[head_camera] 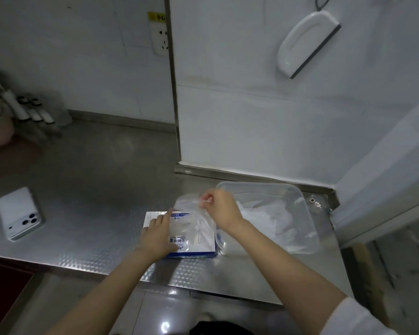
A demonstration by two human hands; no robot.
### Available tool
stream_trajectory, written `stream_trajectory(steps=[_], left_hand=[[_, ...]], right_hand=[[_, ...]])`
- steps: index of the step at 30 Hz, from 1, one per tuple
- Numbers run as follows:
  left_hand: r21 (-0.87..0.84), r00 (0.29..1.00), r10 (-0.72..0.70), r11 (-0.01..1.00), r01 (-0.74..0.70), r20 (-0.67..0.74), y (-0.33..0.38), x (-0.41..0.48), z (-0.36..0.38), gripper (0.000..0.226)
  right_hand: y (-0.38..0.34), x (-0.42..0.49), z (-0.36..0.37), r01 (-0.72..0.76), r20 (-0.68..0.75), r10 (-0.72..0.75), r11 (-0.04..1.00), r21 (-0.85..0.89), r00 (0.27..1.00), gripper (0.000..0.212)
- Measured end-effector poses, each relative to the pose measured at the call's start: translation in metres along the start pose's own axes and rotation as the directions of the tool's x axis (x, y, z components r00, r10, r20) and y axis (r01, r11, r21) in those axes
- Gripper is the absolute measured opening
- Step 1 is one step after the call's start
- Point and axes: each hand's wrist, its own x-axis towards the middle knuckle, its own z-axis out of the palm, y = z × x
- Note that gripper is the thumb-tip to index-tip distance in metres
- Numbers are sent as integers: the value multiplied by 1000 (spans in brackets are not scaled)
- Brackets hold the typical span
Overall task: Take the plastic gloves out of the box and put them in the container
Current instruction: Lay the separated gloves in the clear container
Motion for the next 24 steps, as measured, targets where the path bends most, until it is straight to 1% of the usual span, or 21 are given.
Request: stream_trajectory(steps=[2, 5, 6, 8, 9, 10, 12, 13, 14, 15, 17, 18, 19, 20, 22, 23, 24], left_hand=[[14, 1000, -4, 1000, 4, 16, -1, 1, 1, 93], [35, 999, 11, 999, -13, 47, 0, 3, -5, 69], [-20, 1000, 18, 1000, -18, 13, 4, 4, -10, 60], [-240, 992, 32, 969, -62, -125, 16, 5, -28, 50], [-379, 982, 37, 919, -106, -184, 25, 4, -40, 48], [-520, 980, 54, 841, -150, -194, 36, 1, -54, 48], [-749, 979, 171, 633, -193, -107, 61, -9, -79, 58], [-812, 967, 243, 548, -202, -77, 73, -13, -89, 62], [-840, 951, 300, 494, -223, -76, 83, -17, -96, 60], [-846, 938, 332, 467, -256, -101, 92, -18, -100, 51], [-815, 925, 325, 472, -337, -195, 107, -16, -102, 28], [-790, 923, 307, 494, -363, -232, 113, -15, -103, 17], [-766, 920, 294, 517, -382, -260, 116, -14, -103, 10], [-744, 915, 293, 538, -397, -277, 119, -13, -103, 8], [-725, 910, 303, 553, -411, -284, 124, -13, -103, 6], [-730, 909, 305, 546, -410, -283, 126, -13, -104, 5], [-738, 910, 306, 537, -408, -281, 129, -13, -105, 5]], right_hand=[[3, 0, -23, 26, -54, -21, 996, 89, 998, 7], [6, -4, -61, 58, -109, -37, 979, 196, 993, 14], [7, -6, -73, 66, -114, -42, 974, 219, 993, 17], [8, -12, -91, 84, -116, -58, 967, 241, 992, 21], [8, -14, -98, 89, -108, -64, 964, 250, 992, 22], [9, -16, -104, 86, -92, -64, 961, 264, 994, 22], [10, -21, -111, 66, -52, -54, 955, 288, 997, 22], [11, -23, -112, 59, -27, -54, 959, 278, 998, 23], [12, -25, -113, 60, 3, -62, 966, 253, 998, 23], [13, -28, -113, 64, 32, -74, 972, 228, 997, 24], [16, -33, -114, 79, 81, -95, 980, 181, 992, 20], [19, -35, -116, 85, 99, -100, 985, 149, 990, 16], [21, -36, -118, 92, 100, -102, 991, 96, 990, 18], [26, -36, -122, 96, 86, -96, 995, 7, 992, 22], [34, -36, -132, 81, 43, -75, 982, -173, 996, 21], [38, -36, -136, 68, 32, -63, 981, -181, 998, 17], [41, -35, -140, 64, 39, -59, 988, -142, 998, 11]])
